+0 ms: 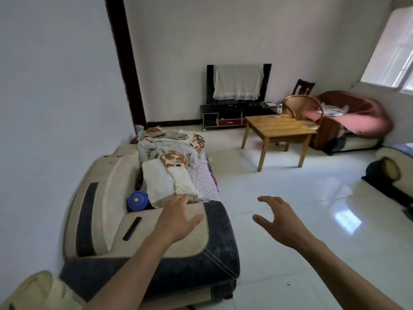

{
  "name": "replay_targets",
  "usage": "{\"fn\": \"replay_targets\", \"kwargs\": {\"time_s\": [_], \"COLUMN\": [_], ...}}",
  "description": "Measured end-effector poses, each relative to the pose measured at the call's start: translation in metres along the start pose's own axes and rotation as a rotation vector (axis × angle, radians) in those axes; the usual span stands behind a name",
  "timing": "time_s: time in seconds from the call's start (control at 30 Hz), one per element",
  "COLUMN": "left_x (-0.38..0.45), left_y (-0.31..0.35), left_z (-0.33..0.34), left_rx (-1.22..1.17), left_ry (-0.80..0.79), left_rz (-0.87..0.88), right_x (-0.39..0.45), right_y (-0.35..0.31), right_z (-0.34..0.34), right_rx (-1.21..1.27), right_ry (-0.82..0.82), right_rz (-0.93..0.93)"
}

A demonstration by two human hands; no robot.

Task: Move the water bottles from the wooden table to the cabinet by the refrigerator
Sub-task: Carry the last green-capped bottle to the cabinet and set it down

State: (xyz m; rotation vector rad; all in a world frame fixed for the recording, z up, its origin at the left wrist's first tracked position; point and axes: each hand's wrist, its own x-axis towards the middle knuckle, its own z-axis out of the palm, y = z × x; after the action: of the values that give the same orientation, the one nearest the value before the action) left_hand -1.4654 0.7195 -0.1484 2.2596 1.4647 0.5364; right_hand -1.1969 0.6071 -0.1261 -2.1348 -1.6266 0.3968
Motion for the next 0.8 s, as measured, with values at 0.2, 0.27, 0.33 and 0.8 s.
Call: {"fn": "replay_targets", "kwargs": {"time_s": [0.2, 0.27, 0.33, 0.8], "left_x": [-0.003, -0.003, -0.005, -0.051], "left_y": [0.016, 0.034, 0.058, 0.24], "left_z": [0.013, 0.015, 0.021, 0.111], "left_rx": [-0.091, -0.102, -0.109, 0.028], "left_ry": [-0.002, -0.014, -0.031, -0.131], "left_rz": [0.158, 0.184, 0.218, 0.335], "right_x": [-0.064, -0.084, -0.103, -0.219], "right_y": [0.027, 0.036, 0.047, 0.202], "right_z": [-0.031, -0.044, -0.056, -0.159], "right_rx": [-0.066, -0.064, -0.066, 0.034], "right_ry": [0.105, 0.144, 0.187, 0.332], "right_rz": [0.105, 0.144, 0.172, 0.264]}}
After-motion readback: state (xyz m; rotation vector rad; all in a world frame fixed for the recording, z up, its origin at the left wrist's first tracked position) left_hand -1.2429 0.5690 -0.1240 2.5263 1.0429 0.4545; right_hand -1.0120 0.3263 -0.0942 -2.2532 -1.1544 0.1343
